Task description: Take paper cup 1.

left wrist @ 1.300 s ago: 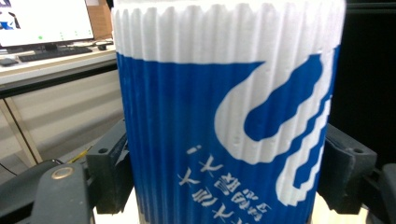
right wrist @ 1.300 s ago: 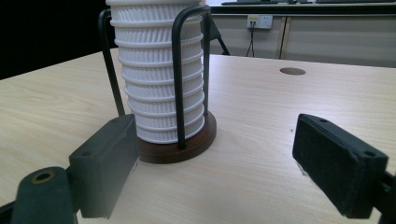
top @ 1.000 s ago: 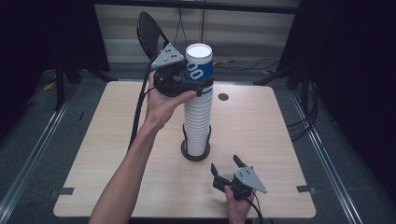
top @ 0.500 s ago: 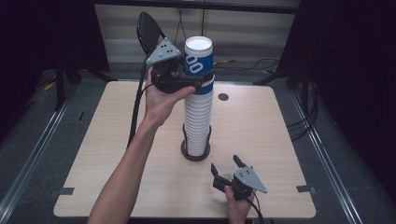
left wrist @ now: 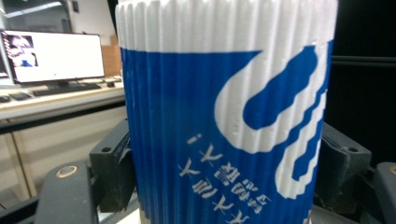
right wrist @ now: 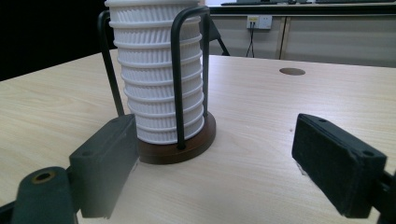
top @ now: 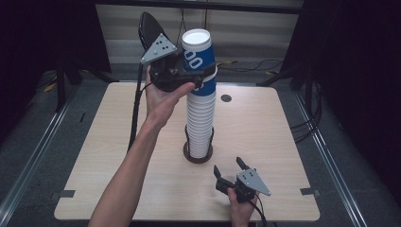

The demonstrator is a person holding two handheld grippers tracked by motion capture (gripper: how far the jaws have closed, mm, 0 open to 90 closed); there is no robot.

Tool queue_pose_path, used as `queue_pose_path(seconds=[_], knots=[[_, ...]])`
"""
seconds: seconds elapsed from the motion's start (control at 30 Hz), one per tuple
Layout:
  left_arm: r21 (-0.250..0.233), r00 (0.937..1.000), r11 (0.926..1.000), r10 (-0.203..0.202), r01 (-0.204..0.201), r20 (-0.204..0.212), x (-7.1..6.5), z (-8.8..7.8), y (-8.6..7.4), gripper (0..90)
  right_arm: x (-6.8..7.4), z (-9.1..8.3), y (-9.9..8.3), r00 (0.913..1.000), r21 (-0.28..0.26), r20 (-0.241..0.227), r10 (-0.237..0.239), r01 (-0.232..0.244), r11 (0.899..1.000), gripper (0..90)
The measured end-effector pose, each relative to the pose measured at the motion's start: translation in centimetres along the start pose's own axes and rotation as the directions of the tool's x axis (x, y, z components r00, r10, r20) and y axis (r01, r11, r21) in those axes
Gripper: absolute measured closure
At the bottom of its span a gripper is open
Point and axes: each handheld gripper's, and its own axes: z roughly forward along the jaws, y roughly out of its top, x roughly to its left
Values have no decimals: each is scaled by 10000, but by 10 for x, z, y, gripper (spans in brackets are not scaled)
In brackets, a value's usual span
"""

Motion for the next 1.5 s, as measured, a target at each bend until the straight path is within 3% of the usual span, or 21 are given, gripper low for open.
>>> queue_pose_path(seconds=[0.1, 0.7, 1.03, 1.5], knots=[[-255, 10000, 9997, -25, 26, 14, -1, -3, 4, 223, 0, 0, 0, 10000, -20, -11, 2, -2, 10000, 143], [-452, 9996, 9987, -231, 238, 176, 2, -16, 10, 223, 0, 0, 0, 10000, -19, -23, -15, 15, 10000, 144], [-591, 9980, 9964, -602, 611, 173, 11, -34, 5, 223, 0, 0, 0, 10000, -10, -10, -39, 39, 10000, 145], [-606, 9992, 9978, -288, 271, -284, 20, -60, 1, 224, 0, 0, 0, 10000, -3, -9, -37, 37, 10000, 144]])
